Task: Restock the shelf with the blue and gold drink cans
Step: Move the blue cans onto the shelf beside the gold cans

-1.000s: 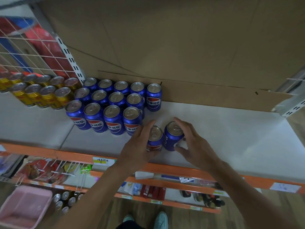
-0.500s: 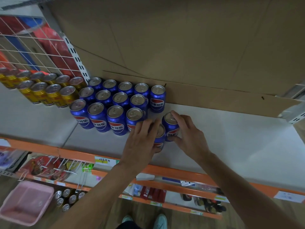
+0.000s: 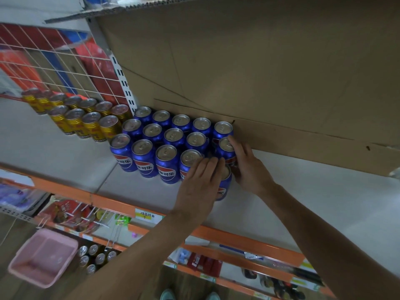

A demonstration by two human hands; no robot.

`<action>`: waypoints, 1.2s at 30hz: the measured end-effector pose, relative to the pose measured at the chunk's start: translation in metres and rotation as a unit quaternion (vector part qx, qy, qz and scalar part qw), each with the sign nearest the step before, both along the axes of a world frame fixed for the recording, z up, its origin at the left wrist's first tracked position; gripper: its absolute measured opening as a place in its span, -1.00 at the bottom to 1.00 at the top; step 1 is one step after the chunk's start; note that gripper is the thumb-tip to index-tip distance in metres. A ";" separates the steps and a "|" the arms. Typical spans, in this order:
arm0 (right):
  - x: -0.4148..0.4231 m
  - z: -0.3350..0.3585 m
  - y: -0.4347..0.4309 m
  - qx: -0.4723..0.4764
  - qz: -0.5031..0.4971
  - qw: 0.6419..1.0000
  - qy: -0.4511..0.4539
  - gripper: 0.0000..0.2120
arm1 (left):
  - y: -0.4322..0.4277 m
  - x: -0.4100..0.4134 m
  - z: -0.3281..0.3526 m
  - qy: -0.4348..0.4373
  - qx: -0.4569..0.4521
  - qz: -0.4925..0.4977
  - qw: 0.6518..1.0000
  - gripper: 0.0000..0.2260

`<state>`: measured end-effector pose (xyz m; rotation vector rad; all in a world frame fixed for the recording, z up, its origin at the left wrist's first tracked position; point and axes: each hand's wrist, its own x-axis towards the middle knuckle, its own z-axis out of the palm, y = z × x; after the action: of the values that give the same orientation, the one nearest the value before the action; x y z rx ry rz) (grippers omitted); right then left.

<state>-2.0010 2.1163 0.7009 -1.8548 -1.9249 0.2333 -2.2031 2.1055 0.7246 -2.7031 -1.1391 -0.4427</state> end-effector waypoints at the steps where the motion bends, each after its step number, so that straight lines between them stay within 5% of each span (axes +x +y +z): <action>1: 0.002 0.000 0.000 -0.001 0.007 1.000 -0.003 -0.05 | 0.002 0.001 0.000 0.000 -0.003 0.002 1.000 -0.18; 13: -0.006 0.000 0.009 0.024 0.028 0.999 0.007 -0.28 | 0.014 0.004 -0.001 -0.017 -0.011 0.008 1.000 -0.25; 36: -0.011 -0.007 -0.018 -0.006 0.008 0.998 0.059 -0.09 | 0.025 -0.009 -0.009 -0.090 -0.020 -0.010 0.996 -0.22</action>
<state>-2.0123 2.0982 0.6939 -1.7928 -1.8629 0.3508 -2.2116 2.1302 0.7151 -2.7571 -1.1775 -0.6868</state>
